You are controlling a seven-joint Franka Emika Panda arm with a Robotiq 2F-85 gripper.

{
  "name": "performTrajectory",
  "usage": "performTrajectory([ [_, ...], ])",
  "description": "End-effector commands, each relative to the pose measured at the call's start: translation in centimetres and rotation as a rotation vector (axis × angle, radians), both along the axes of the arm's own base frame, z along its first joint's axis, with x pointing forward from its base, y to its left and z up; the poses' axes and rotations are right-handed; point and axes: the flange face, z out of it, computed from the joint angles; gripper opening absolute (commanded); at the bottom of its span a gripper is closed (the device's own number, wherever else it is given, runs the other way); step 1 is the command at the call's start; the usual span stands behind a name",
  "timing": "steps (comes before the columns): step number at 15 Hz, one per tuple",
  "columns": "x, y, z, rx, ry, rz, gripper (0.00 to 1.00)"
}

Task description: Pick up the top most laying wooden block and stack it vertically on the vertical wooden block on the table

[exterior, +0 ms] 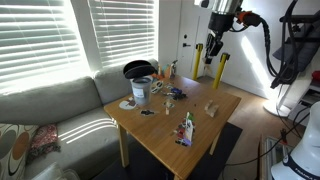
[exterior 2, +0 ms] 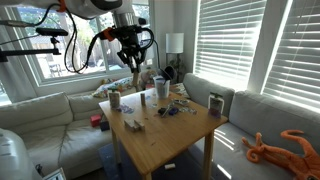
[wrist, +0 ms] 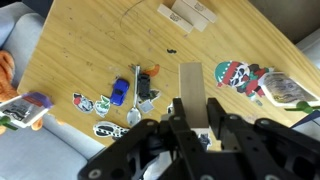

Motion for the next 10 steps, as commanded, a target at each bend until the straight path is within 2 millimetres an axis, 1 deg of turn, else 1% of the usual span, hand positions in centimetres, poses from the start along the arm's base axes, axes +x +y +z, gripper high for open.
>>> performTrajectory([
  [1, 0.0, 0.0, 0.1, 0.0, 0.001, 0.0, 0.07],
  [2, 0.4, 0.6, -0.3, -0.015, -0.059, -0.02, 0.07],
  [5, 1.2, 3.2, -1.2, -0.01, -0.242, -0.022, 0.07],
  [8, 0.6, 5.7, -2.6, 0.055, -0.314, -0.085, 0.07],
  [10, 0.2, 6.8, -3.4, 0.083, -0.345, -0.135, 0.07],
])
